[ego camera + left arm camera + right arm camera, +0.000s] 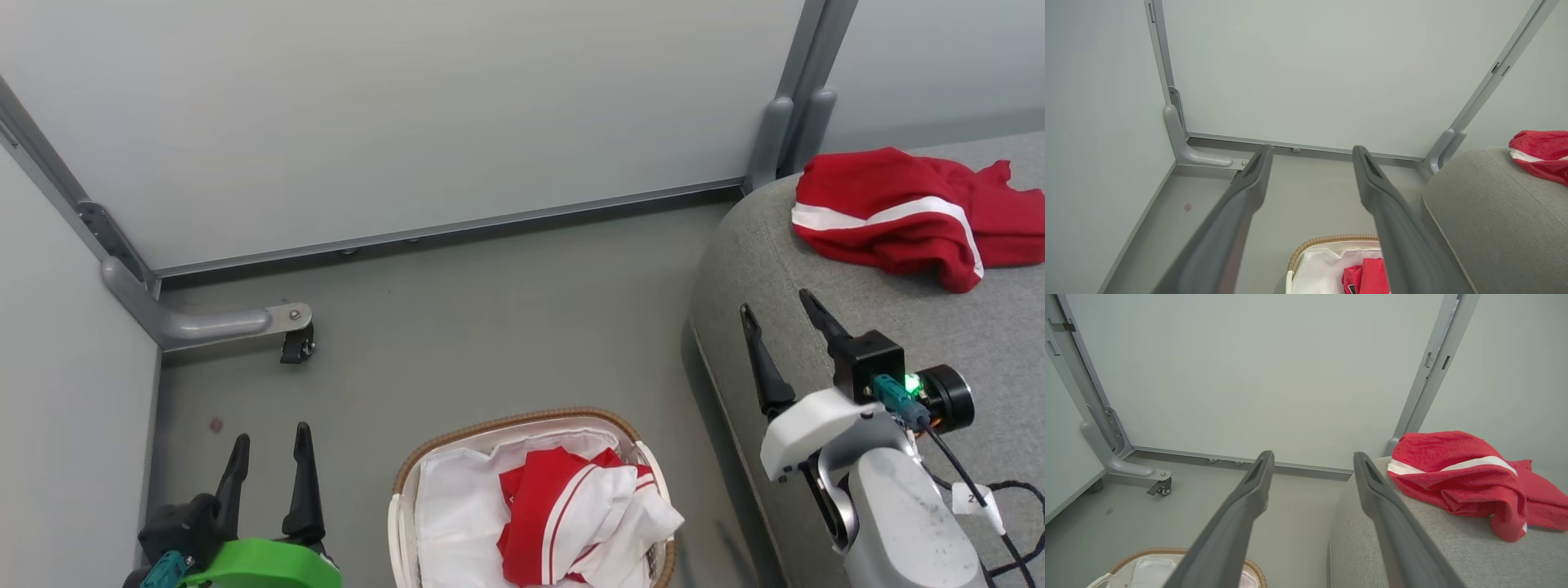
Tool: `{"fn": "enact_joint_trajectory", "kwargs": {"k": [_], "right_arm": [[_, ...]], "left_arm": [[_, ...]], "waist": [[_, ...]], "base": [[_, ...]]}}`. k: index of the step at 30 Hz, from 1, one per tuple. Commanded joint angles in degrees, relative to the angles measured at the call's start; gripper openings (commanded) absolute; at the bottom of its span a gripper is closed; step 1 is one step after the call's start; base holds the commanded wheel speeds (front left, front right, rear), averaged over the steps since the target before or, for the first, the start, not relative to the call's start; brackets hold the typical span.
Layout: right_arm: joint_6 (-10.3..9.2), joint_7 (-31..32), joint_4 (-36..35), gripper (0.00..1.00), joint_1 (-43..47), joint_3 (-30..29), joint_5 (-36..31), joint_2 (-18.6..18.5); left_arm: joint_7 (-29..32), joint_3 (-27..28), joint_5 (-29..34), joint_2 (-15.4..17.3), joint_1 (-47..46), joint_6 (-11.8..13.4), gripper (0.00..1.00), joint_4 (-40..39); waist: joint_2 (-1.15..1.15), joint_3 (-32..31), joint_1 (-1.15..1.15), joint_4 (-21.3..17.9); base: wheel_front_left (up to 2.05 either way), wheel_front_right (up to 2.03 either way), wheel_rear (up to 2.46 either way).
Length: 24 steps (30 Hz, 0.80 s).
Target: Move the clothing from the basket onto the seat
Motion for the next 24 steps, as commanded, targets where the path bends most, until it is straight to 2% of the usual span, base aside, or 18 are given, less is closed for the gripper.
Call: {"fn": "enact_joint_trajectory", "kwargs": {"k": [1, 11, 24], "right_arm": [[-0.08, -0.1, -0.5, 1.00, 1.8, 0.5, 1.1, -0.2], [-0.08, -0.1, -3.3, 1.00, 9.7, 0.4, 6.1, -0.2], [-0.08, -0.1, -3.2, 1.00, 10.5, 0.8, 6.9, -0.2]], "left_arm": [[0.0, 0.1, -0.1, -0.1, 1.1, -0.2, 1.00, 0.1], [0.0, 0.6, -2.1, 0.0, 3.1, -0.2, 1.00, 0.6], [0.0, 0.5, -2.8, 0.0, 3.1, 0.1, 1.00, 1.5]], "waist": [[0.00, -0.8, 0.01, 0.8], [0.00, -1.7, 0.01, 1.0], [0.00, -1.9, 0.01, 0.6]], "base": [[0.00, 0.00, 0.00], [0.00, 0.00, 0.00], [0.00, 0.00, 0.00]]}}
